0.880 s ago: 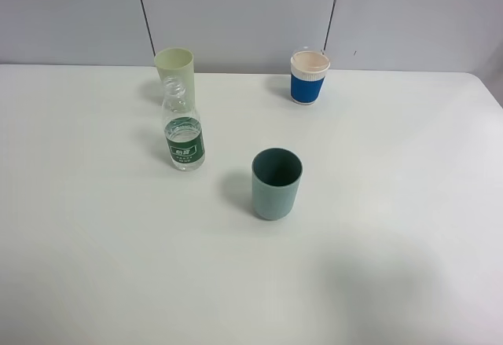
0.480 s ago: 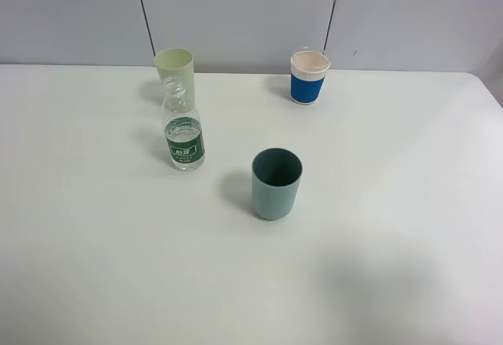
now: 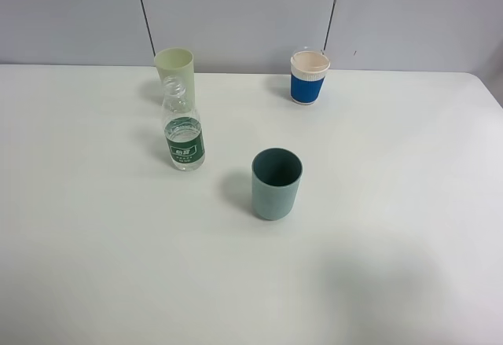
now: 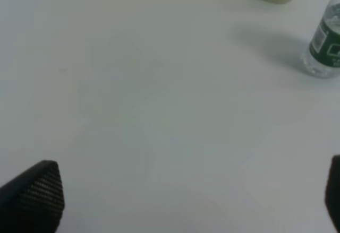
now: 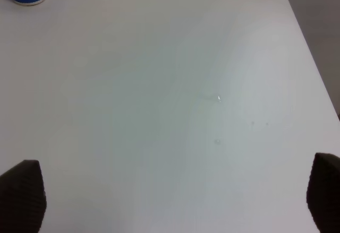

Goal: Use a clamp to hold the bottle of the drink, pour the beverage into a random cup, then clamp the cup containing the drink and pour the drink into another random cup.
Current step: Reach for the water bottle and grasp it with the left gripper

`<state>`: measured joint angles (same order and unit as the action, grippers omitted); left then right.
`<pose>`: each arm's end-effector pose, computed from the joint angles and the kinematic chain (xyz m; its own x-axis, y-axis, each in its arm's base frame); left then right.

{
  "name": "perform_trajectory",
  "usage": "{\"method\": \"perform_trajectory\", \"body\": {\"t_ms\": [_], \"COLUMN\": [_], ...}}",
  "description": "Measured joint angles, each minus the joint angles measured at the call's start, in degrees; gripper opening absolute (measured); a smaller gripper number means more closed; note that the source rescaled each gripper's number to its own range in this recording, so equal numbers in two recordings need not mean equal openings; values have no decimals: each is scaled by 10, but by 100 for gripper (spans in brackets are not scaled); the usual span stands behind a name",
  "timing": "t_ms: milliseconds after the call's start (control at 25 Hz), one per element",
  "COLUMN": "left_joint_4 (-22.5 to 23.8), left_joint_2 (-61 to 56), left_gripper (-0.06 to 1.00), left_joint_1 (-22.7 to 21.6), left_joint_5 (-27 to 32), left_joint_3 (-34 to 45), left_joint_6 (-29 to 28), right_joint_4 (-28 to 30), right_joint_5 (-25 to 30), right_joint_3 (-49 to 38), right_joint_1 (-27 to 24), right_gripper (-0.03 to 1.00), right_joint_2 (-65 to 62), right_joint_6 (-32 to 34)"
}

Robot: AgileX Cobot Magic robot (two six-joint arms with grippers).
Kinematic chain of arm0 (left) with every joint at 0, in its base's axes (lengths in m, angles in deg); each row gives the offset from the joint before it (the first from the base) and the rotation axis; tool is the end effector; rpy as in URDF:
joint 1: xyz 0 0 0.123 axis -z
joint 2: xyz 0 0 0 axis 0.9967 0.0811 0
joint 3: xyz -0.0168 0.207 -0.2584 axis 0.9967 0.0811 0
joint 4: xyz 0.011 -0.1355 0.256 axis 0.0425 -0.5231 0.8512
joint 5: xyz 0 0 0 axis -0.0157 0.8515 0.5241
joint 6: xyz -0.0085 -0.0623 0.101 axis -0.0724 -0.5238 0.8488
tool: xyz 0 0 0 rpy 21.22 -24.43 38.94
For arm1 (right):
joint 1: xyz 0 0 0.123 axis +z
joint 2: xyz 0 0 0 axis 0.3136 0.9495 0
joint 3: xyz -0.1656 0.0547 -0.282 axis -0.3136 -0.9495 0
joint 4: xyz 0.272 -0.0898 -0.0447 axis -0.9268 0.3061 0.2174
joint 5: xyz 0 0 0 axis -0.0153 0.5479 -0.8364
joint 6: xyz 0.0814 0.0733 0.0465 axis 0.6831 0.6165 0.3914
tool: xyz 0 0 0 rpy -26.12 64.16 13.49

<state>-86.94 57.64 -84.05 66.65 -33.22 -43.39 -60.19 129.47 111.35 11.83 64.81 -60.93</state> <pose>0.0069 -0.0001 0.2845 -0.4402 0.0183 -0.8977 0.0264 0.9996 0.0074 0.0067 0.0015 0.2847 -0.4524 -0.0717 -0.8889 0.0408 0.9941 -0.1010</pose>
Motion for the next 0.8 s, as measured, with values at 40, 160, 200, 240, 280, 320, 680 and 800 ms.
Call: {"method": "perform_trajectory", "body": {"t_ms": [40, 160, 200, 240, 280, 320, 680, 800], "left_joint_4": [0, 0, 0, 0, 0, 0, 0, 0], "left_joint_2": [0, 0, 0, 0, 0, 0, 0, 0], "left_gripper": [100, 100, 100, 100, 100, 100, 100, 100], "left_joint_1": [0, 0, 0, 0, 0, 0, 0, 0], "left_joint_5": [0, 0, 0, 0, 0, 0, 0, 0], "left_joint_3": [0, 0, 0, 0, 0, 0, 0, 0], "left_joint_6": [0, 0, 0, 0, 0, 0, 0, 0], "right_joint_4": [0, 0, 0, 0, 0, 0, 0, 0], "right_joint_5": [0, 0, 0, 0, 0, 0, 0, 0], "right_joint_3": [0, 0, 0, 0, 0, 0, 0, 0], "right_joint_1": [0, 0, 0, 0, 0, 0, 0, 0], "right_gripper": [100, 100, 100, 100, 100, 100, 100, 100], "right_joint_2": [0, 0, 0, 0, 0, 0, 0, 0], "right_joint_6": [0, 0, 0, 0, 0, 0, 0, 0]}}
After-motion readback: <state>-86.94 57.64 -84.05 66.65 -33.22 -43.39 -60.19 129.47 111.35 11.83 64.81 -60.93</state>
